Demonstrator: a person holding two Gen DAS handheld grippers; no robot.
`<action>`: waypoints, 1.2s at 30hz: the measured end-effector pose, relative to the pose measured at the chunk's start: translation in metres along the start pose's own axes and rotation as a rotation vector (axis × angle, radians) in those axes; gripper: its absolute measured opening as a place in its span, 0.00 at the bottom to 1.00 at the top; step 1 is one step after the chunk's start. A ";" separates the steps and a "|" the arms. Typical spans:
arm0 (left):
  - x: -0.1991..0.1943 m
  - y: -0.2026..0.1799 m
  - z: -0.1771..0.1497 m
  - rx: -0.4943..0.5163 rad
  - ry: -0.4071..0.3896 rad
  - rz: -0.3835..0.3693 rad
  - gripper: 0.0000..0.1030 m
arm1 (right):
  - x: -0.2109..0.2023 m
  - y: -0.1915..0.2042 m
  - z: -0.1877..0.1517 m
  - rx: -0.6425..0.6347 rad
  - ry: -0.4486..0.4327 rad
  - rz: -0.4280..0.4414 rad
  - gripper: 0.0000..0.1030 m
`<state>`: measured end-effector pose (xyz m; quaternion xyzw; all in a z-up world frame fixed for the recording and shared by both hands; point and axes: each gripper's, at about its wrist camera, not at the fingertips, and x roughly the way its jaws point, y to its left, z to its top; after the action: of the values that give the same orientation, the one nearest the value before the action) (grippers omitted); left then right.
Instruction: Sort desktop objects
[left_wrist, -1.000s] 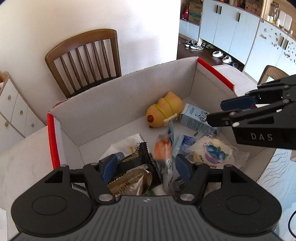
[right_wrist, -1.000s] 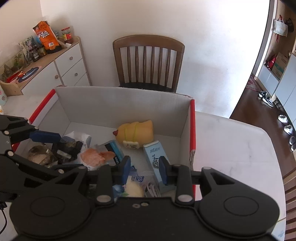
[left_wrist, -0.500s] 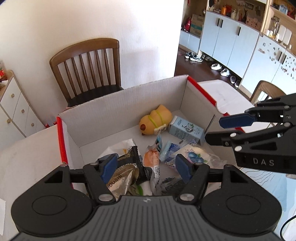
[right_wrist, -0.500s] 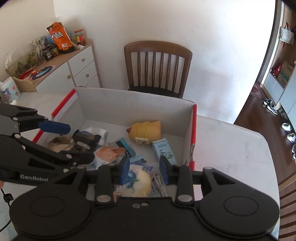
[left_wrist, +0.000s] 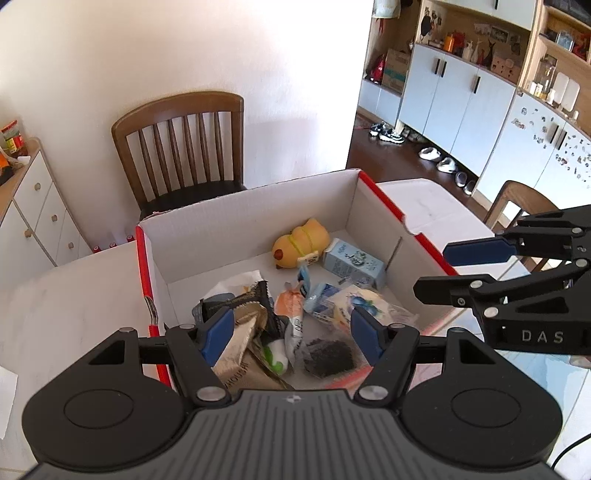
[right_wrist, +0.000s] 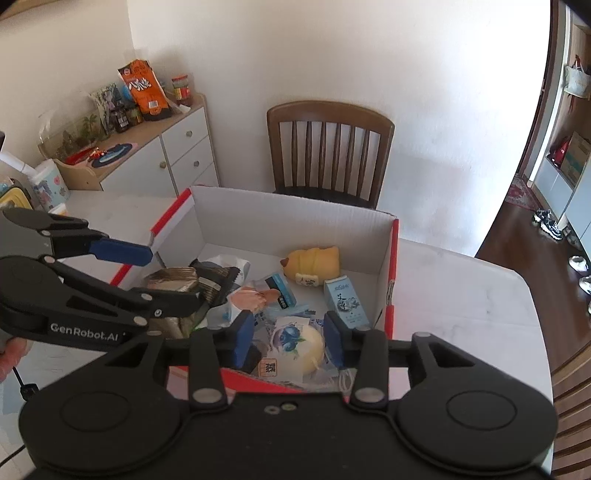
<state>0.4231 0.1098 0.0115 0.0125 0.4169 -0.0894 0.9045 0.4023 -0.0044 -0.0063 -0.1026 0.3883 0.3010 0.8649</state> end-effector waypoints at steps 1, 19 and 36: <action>-0.003 -0.001 -0.002 -0.001 -0.005 -0.002 0.67 | -0.003 0.000 -0.001 0.000 -0.004 0.003 0.42; -0.059 -0.014 -0.040 -0.076 -0.103 0.004 0.68 | -0.050 0.012 -0.030 -0.019 -0.073 0.062 0.62; -0.084 -0.029 -0.058 -0.086 -0.139 0.018 1.00 | -0.088 0.013 -0.057 -0.025 -0.160 0.088 0.88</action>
<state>0.3209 0.0994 0.0392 -0.0290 0.3562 -0.0638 0.9318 0.3143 -0.0557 0.0202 -0.0719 0.3182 0.3506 0.8779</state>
